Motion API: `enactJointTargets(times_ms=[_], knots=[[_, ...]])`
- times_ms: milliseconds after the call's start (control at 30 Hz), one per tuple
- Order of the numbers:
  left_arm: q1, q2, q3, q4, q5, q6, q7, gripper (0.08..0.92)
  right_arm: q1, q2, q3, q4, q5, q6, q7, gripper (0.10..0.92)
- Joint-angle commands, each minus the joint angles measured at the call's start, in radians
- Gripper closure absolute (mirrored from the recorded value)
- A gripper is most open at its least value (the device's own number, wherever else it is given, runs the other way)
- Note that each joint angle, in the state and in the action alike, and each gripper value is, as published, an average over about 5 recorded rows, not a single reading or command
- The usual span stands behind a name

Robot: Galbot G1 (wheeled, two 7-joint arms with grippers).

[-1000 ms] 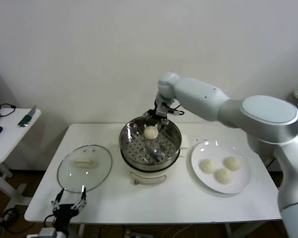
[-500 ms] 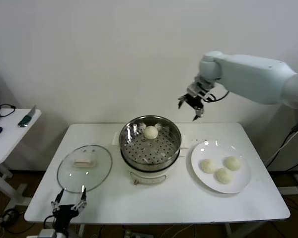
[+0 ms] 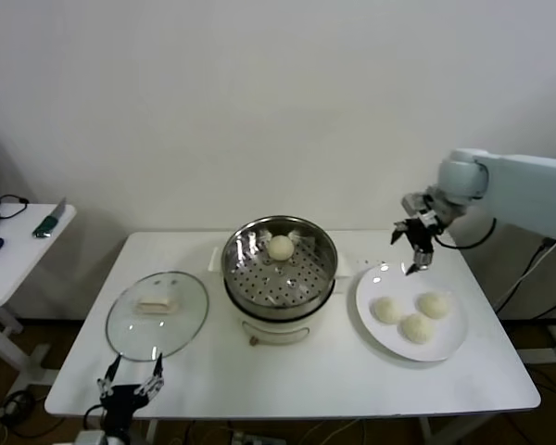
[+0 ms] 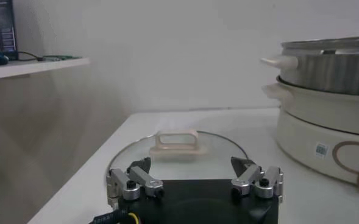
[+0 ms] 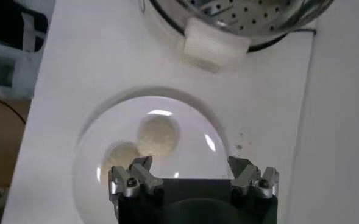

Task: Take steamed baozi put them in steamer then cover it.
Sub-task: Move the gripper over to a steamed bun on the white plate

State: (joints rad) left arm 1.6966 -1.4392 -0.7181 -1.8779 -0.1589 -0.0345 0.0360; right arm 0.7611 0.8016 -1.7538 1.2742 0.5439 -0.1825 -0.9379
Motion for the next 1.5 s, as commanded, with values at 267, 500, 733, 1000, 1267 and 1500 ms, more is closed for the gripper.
enactJointTargets(times_ms=[267,500,733,1000,1267,1500], knots=[[0.007,-0.004,-0.005,0.010,0.002,-0.006,-0.002,0.177,-0.339,-0.005,0.208,-0.076,-0.134,-0.122,0.066,0.203],[0.010,-0.005,-0.005,0.012,0.002,-0.010,-0.002,0.177,-0.409,0.017,0.266,-0.116,-0.187,-0.124,0.090,0.203],[0.012,-0.004,-0.006,0.014,0.002,-0.015,-0.002,0.177,-0.457,0.034,0.304,-0.139,-0.206,-0.135,0.110,0.203],[0.017,-0.002,-0.009,0.015,0.002,-0.021,-0.003,0.177,-0.499,0.044,0.346,-0.172,-0.239,-0.133,0.119,0.203],[0.015,-0.005,-0.009,0.011,0.003,-0.019,-0.003,0.177,-0.509,0.045,0.369,-0.183,-0.241,-0.127,0.109,0.216],[0.016,-0.006,-0.009,0.010,0.003,-0.019,-0.004,0.177,-0.485,0.035,0.374,-0.171,-0.236,-0.112,0.090,0.264]])
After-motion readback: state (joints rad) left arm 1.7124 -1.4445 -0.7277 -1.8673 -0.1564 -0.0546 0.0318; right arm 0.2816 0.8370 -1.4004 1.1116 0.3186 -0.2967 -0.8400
